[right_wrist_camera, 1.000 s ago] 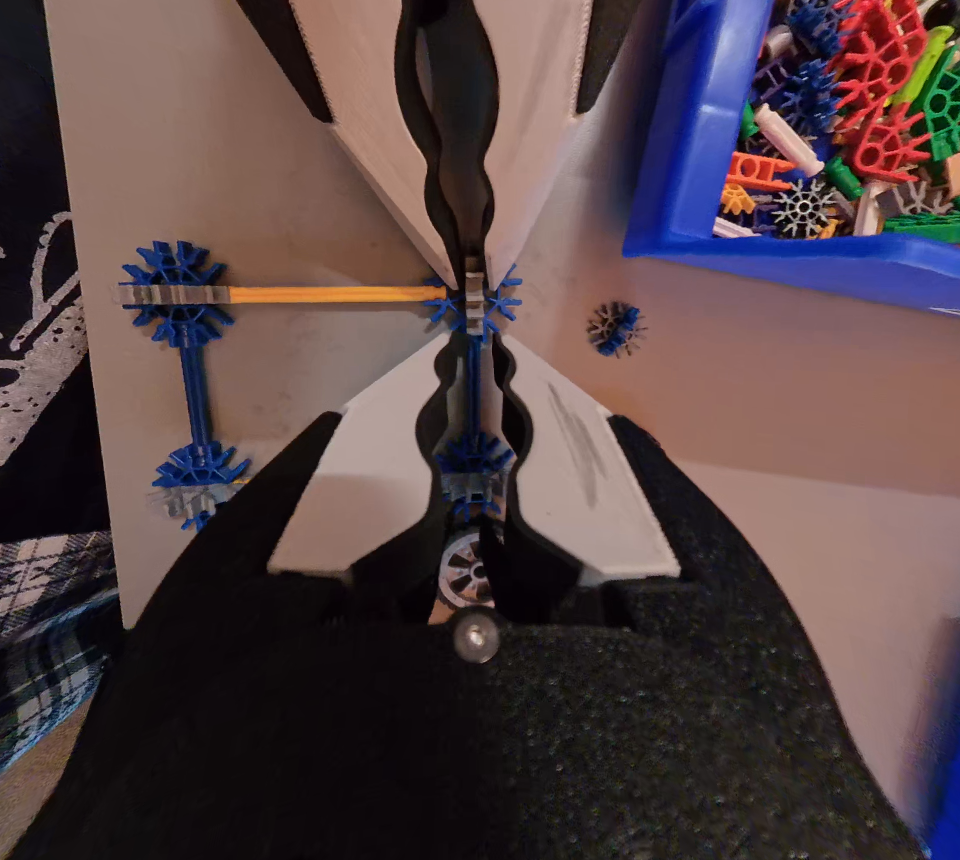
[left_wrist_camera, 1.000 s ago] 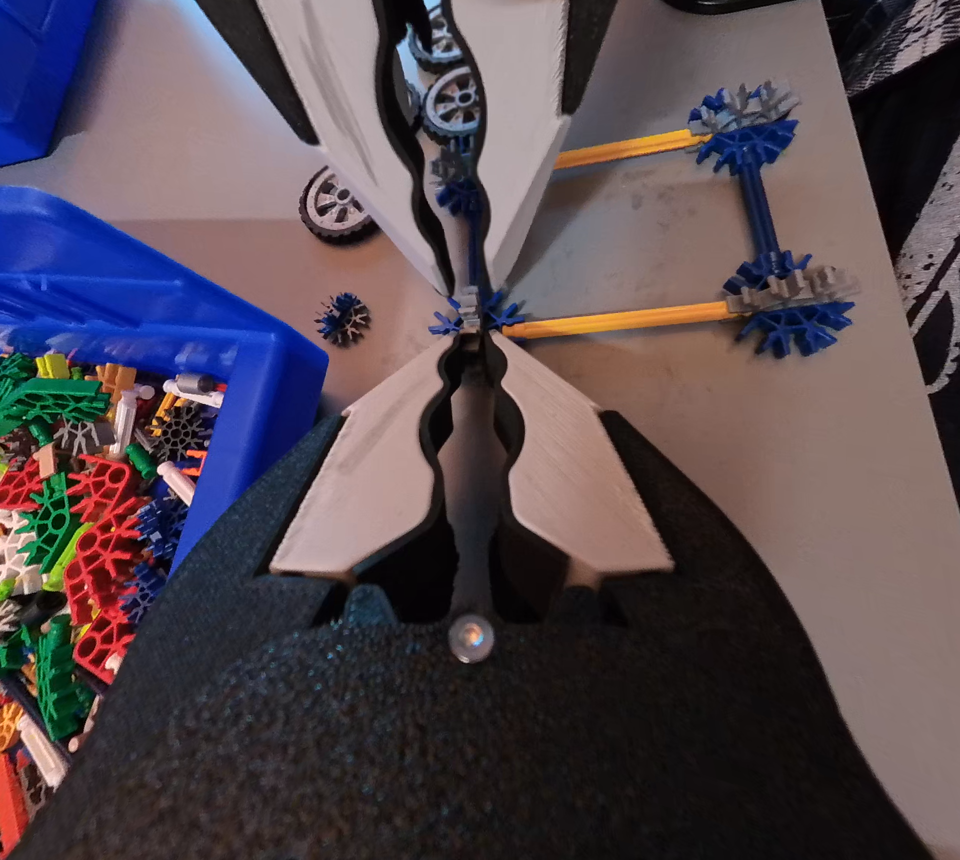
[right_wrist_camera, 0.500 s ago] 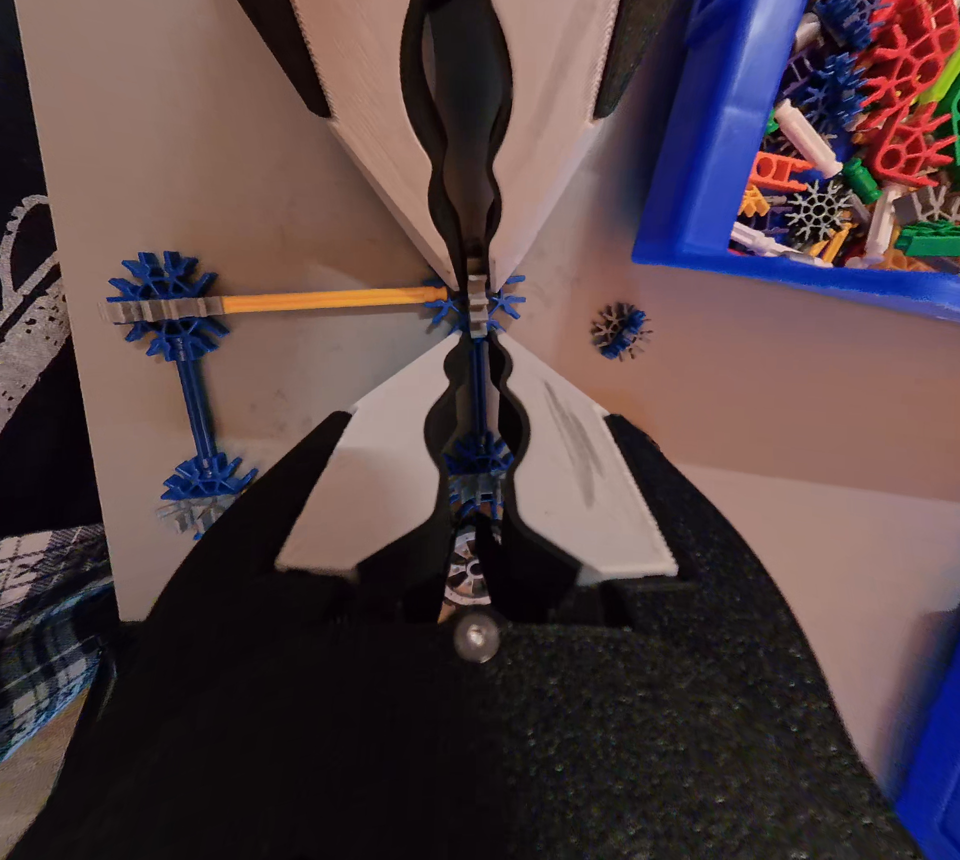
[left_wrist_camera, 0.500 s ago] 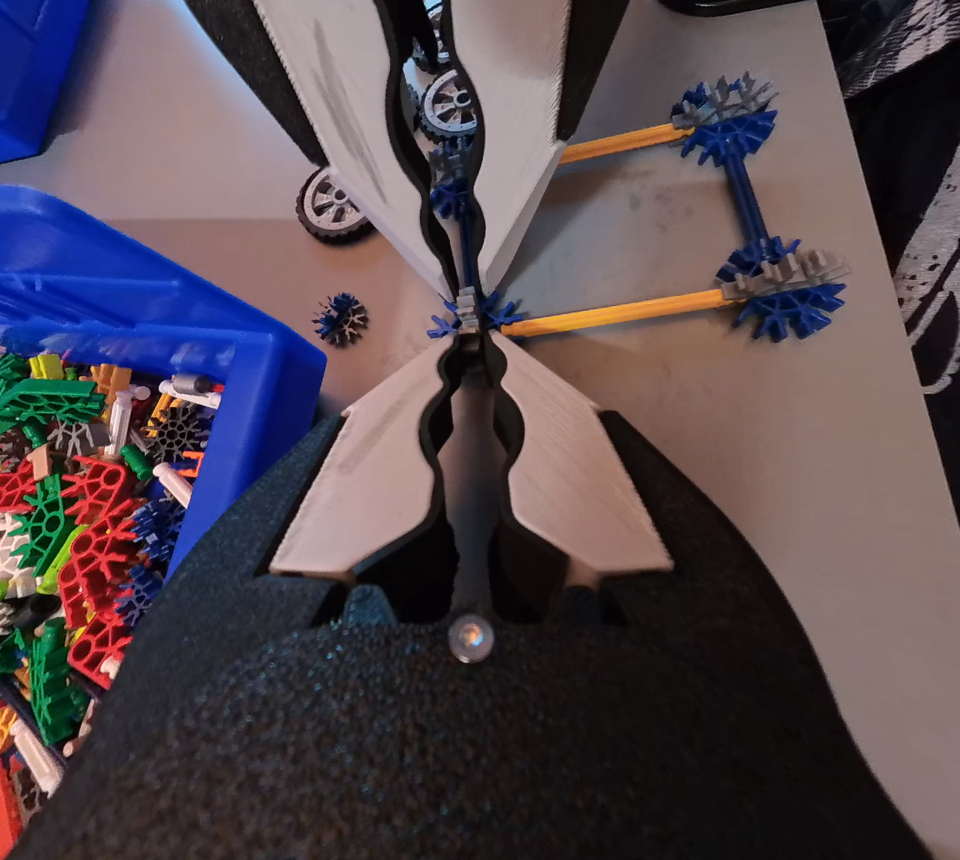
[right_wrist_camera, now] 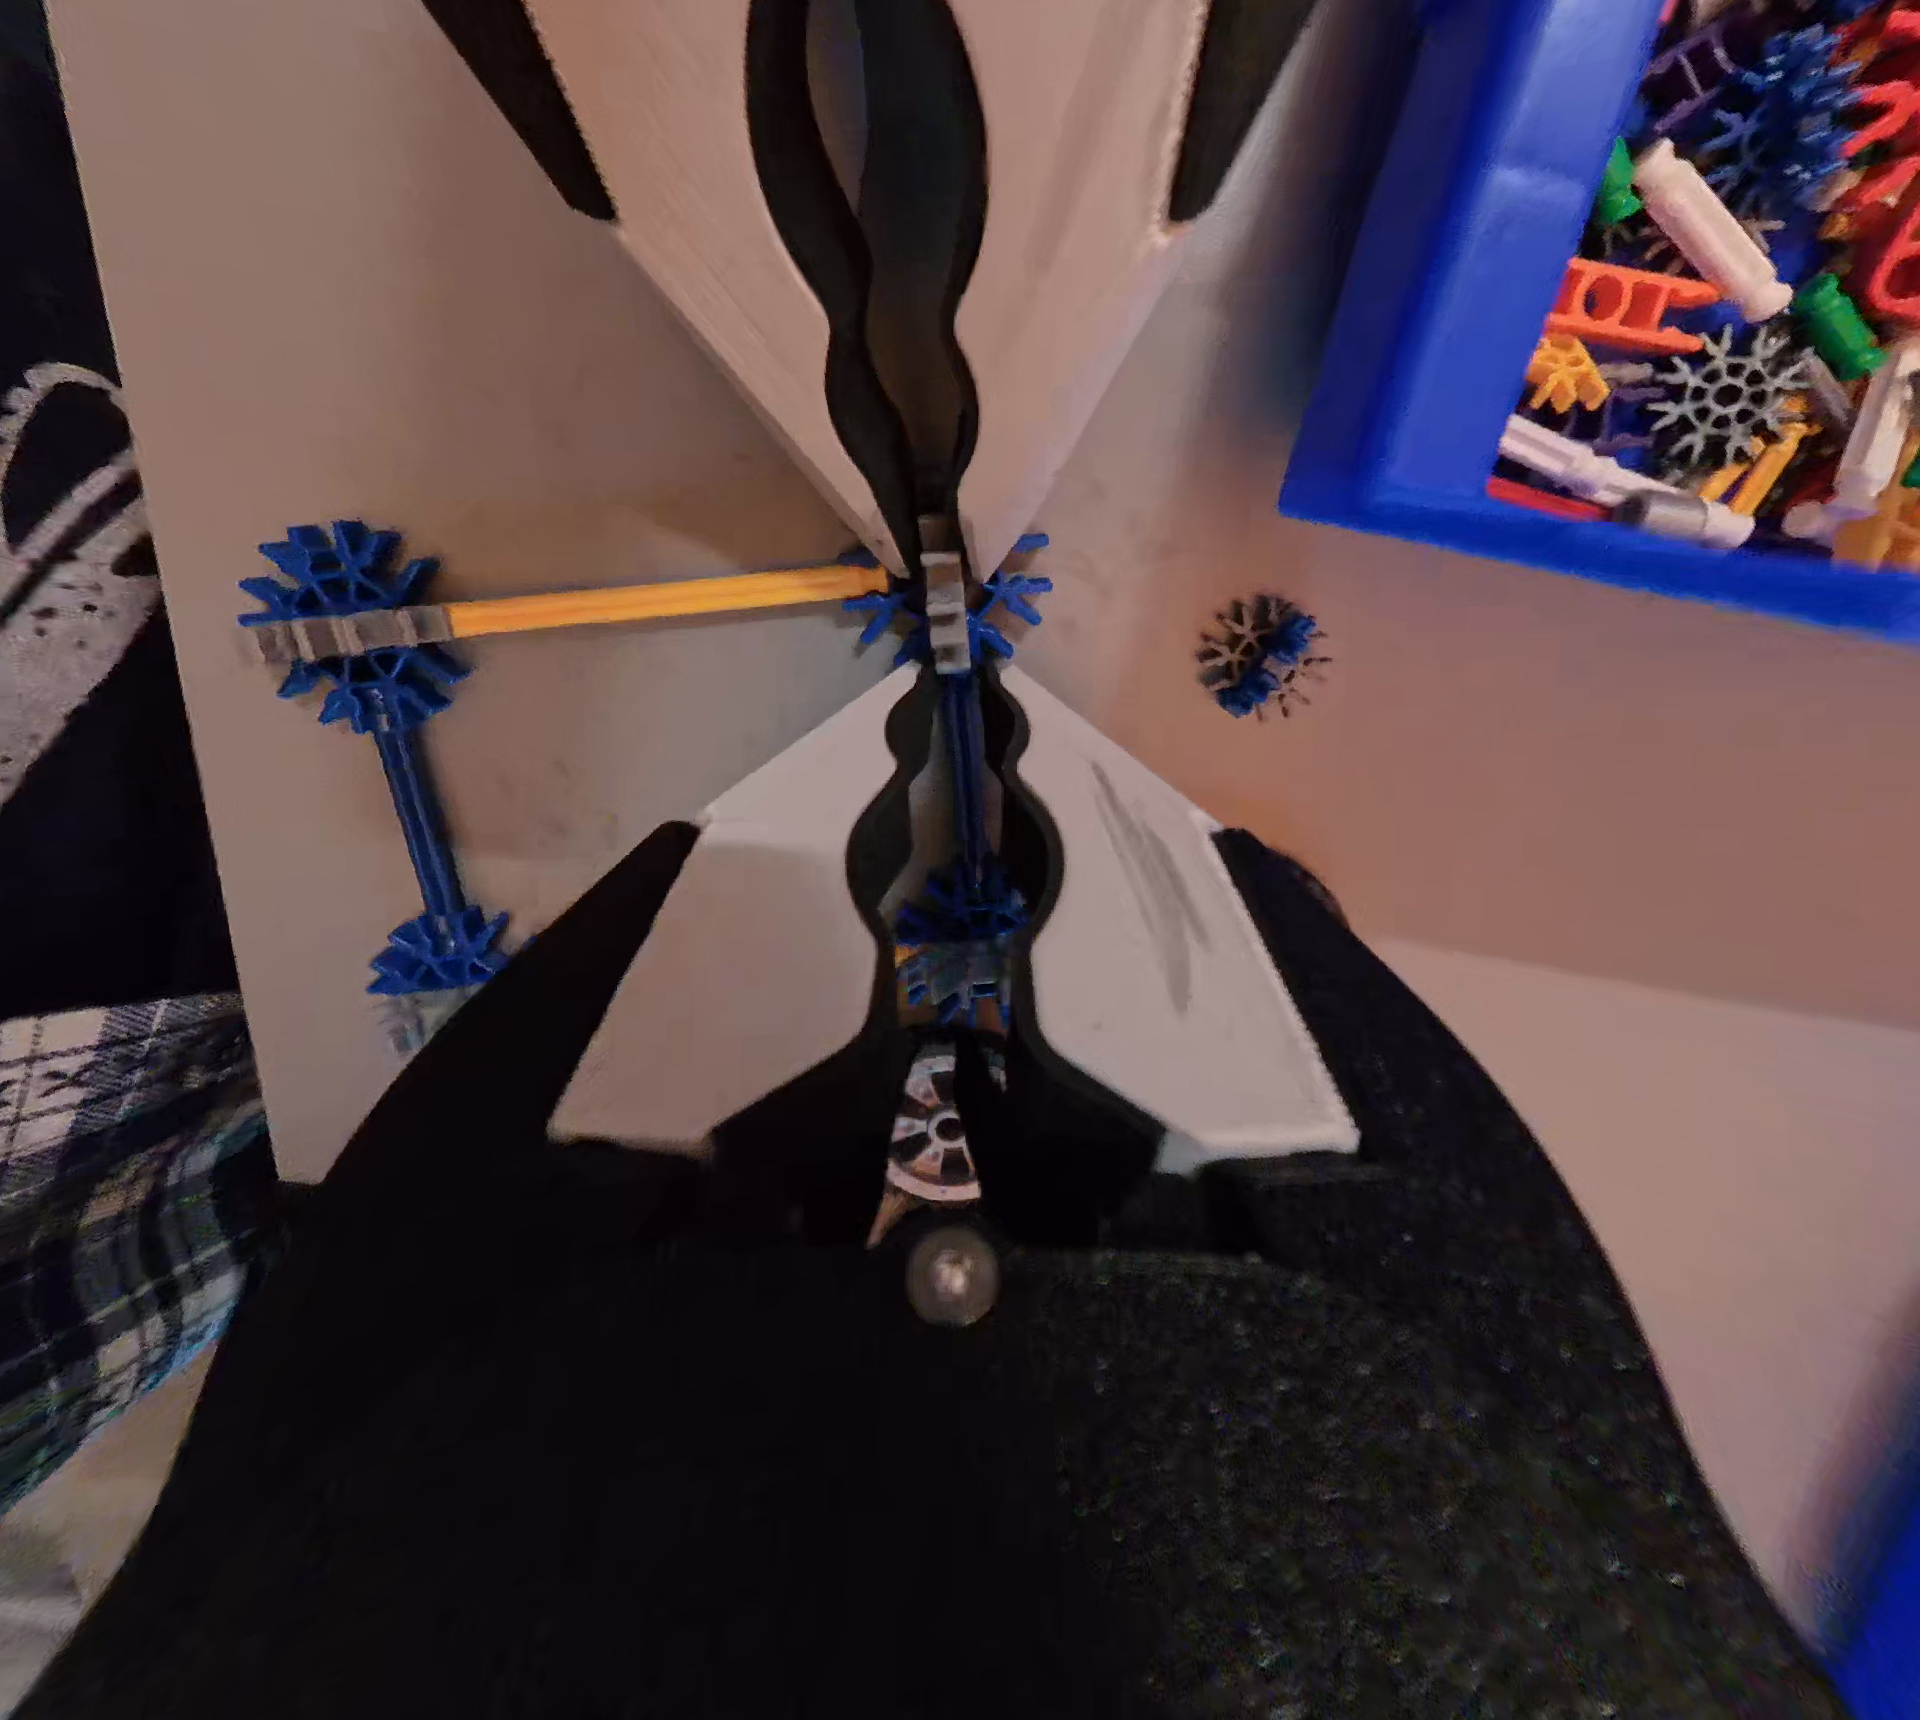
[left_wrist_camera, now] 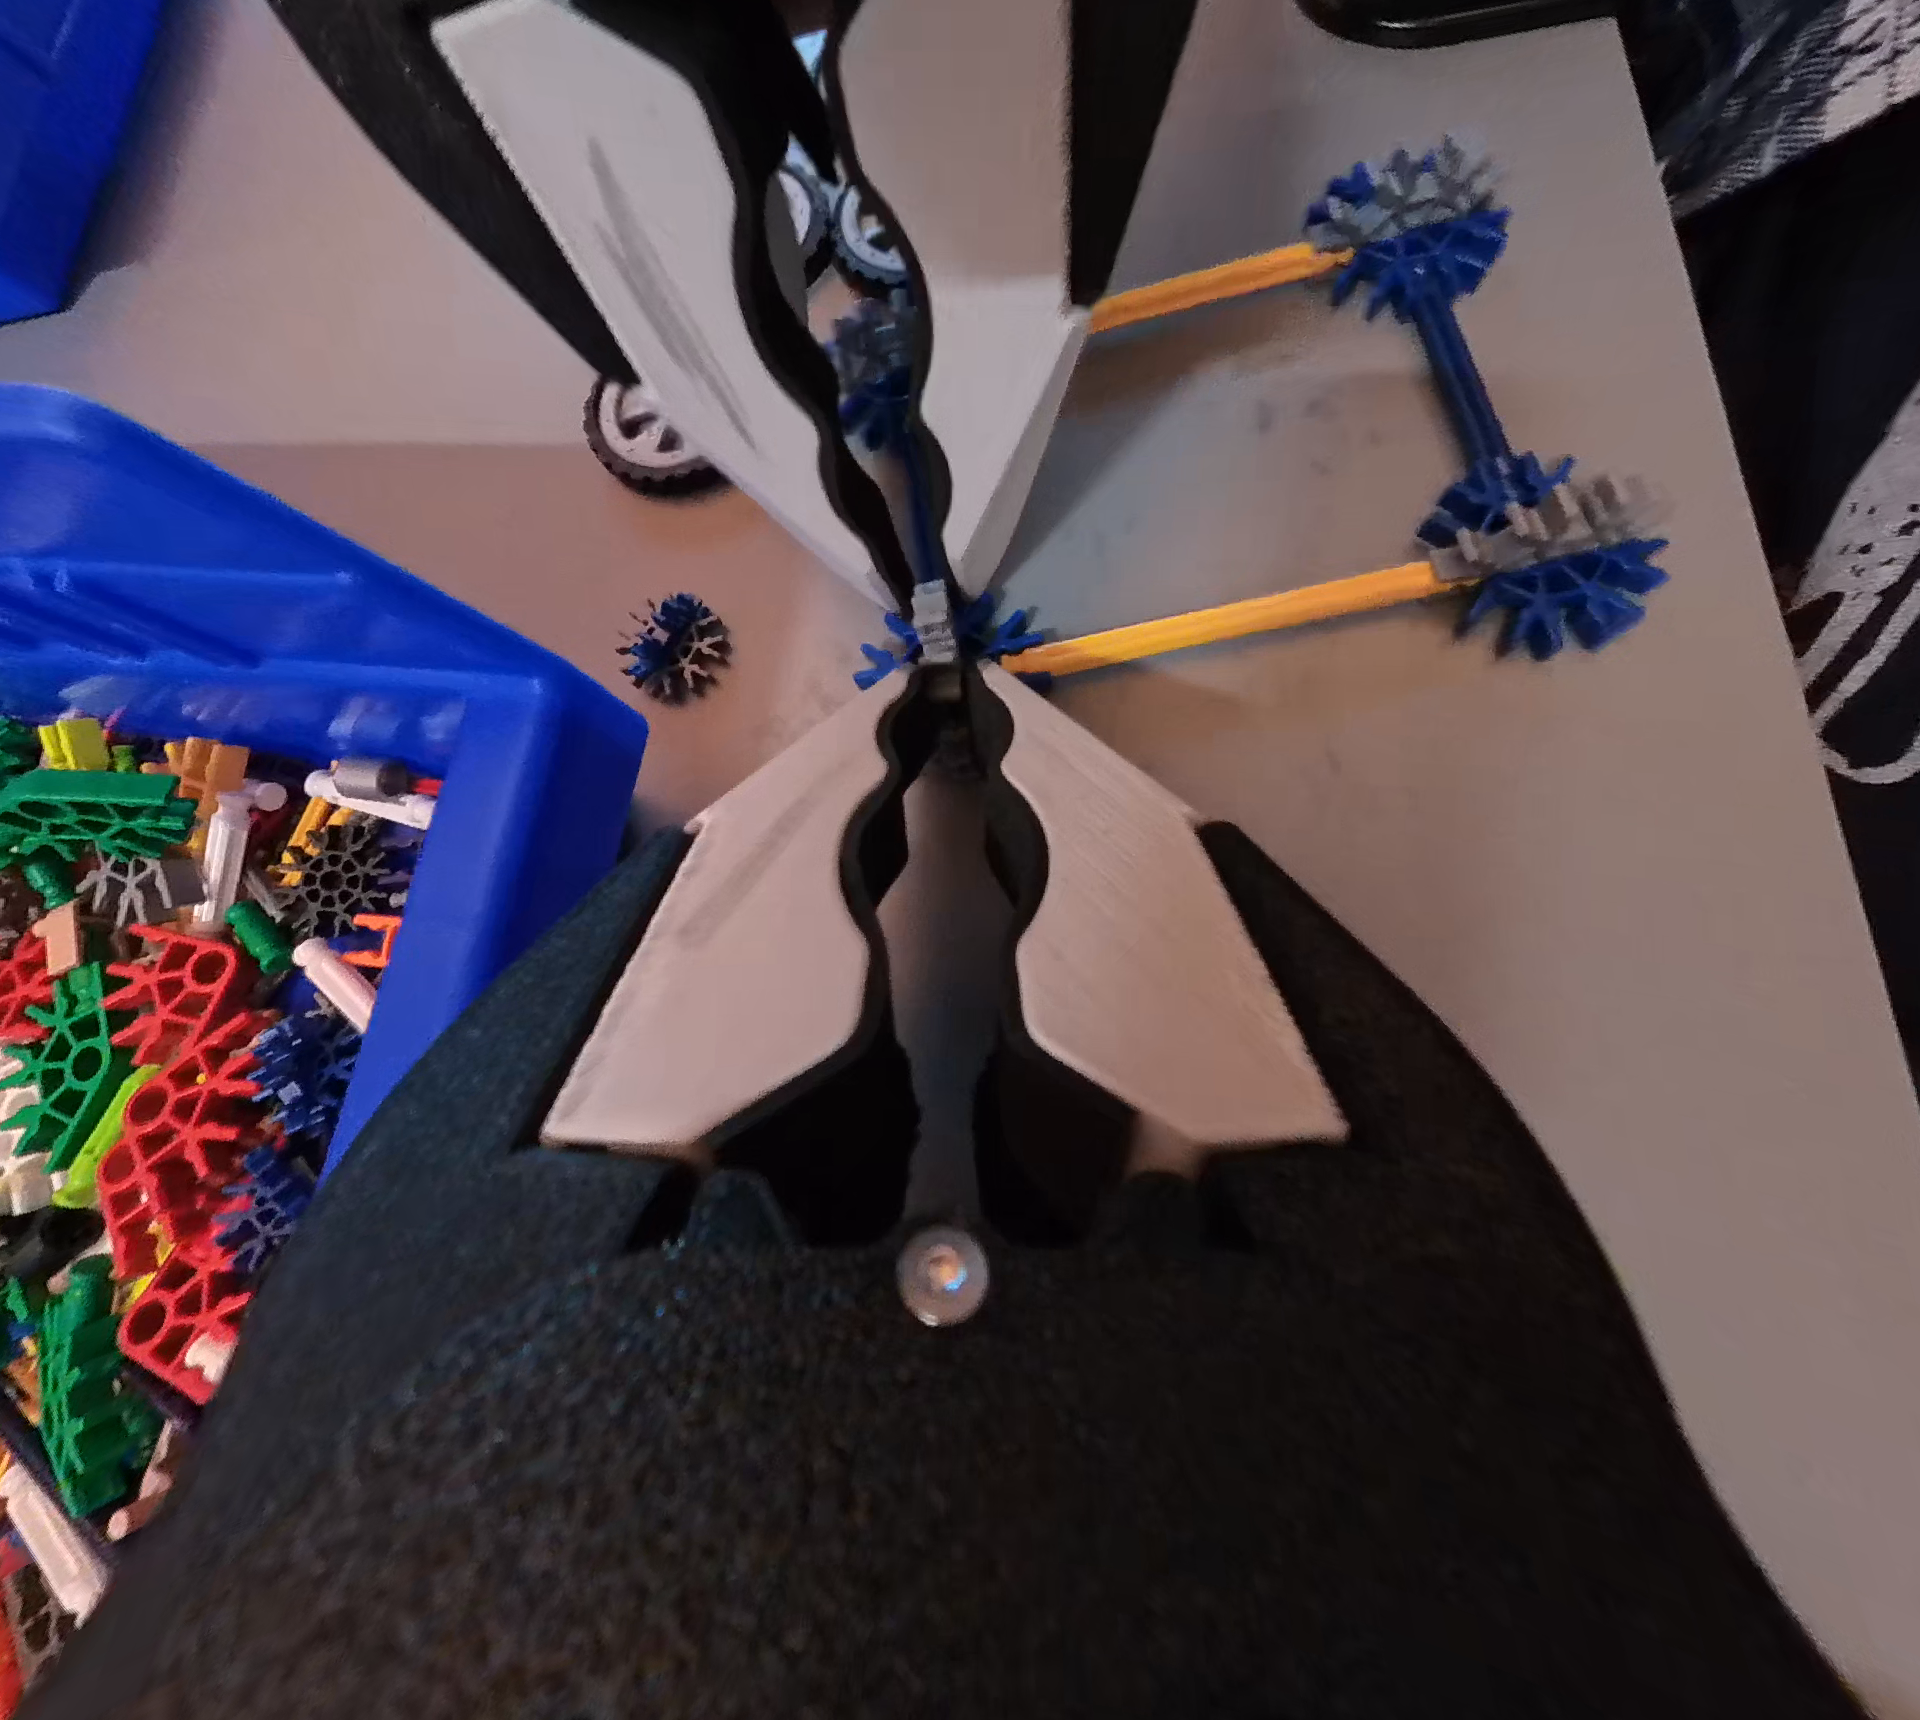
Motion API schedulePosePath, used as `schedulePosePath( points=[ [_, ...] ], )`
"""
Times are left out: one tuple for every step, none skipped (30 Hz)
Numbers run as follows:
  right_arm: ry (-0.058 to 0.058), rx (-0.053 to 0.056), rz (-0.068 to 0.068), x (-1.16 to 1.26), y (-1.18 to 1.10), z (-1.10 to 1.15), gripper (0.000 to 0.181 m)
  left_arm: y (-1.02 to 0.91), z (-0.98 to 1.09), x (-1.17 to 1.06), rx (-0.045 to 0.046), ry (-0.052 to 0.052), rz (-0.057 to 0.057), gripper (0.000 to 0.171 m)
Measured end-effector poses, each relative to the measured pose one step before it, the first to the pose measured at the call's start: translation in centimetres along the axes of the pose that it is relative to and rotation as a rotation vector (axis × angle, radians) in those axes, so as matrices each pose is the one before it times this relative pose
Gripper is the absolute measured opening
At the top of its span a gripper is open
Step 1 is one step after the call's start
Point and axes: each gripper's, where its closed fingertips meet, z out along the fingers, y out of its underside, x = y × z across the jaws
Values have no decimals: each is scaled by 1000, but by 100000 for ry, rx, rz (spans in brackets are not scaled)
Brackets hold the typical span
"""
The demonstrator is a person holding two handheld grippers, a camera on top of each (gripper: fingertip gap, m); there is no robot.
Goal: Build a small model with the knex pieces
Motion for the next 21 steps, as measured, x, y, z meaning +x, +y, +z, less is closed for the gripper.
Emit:
schedulePosePath(
  points=[
    [-139, 2230, 1977, -16, 47, -191, 8, 18, 54, -23, -357, -785, 525, 6],
    [597, 2627, 2124, 87, 89, -426, 10, -36, -15, -19, 263, -994, 549, 6],
    [1602, 3201, 2112, 227, 65, -648, 15, -27, -75, -79, 377, -846, -179, 7],
    [1750, 2884, 2172, 263, 87, -718, 18, -37, -124, -43, 626, 51, -801, 9],
    [2029, 1181, 1597, 316, 265, -648, 18, -95, -136, 36, 894, 967, -706, 9],
    [2068, -608, 482, 287, 477, -529, 18, -108, -155, 35, 758, 1054, -665, 10],
    [1934, -988, -112, 222, 448, -457, 17, -165, -188, -85, 886, 143, -456, 12],
    [2104, -337, 66, 257, 285, -441, 18, -249, -255, -166, 1103, -668, -67, 14],
    [2218, 215, 604, 351, 195, -441, 17, -247, -293, -116, 1421, -300, -285, 14],
    [2117, 440, 1068, 409, 206, -419, 18, -121, -278, -187, 942, -631, -663, 14],
    [1841, 482, 1335, 394, 229, -325, 17, 58, -200, -202, -97, -1020, -195, 14],
    [929, 60, 1155, 228, 287, -196, 18, 175, -90, -138, -894, -962, 480, 14],
    [-138, -252, 188, -37, 311, -93, 18, 205, 19, -13, -1146, -394, 525, 14],
    [-573, -101, -417, -218, 207, -15, 18, 141, 83, 100, -945, 101, 515, 13],
    [-337, -51, -380, -226, 108, 45, 18, 48, 107, 201, -595, 717, 487, 13],
    [269, -14, -529, -153, 44, 102, 18, -22, 107, 164, -257, 429, 609, 13],
    [346, -221, -412, -132, 64, 137, 18, -79, 68, 101, -79, -94, 804, 13],
    [166, -502, -144, -131, 110, 164, 18, -165, 37, 60, 166, -586, 942, 13],
    [161, -339, -174, -123, 95, 195, 18, -201, 38, 94, 69, -516, 1255, 13],
    [-163, -188, -192, -160, 82, 225, 20, -153, 59, 131, -216, -366, 1379, 14],
    [-205, -202, 18, -116, 120, 230, 21, -132, 47, 90, -151, -451, 1360, 15]
  ],
)
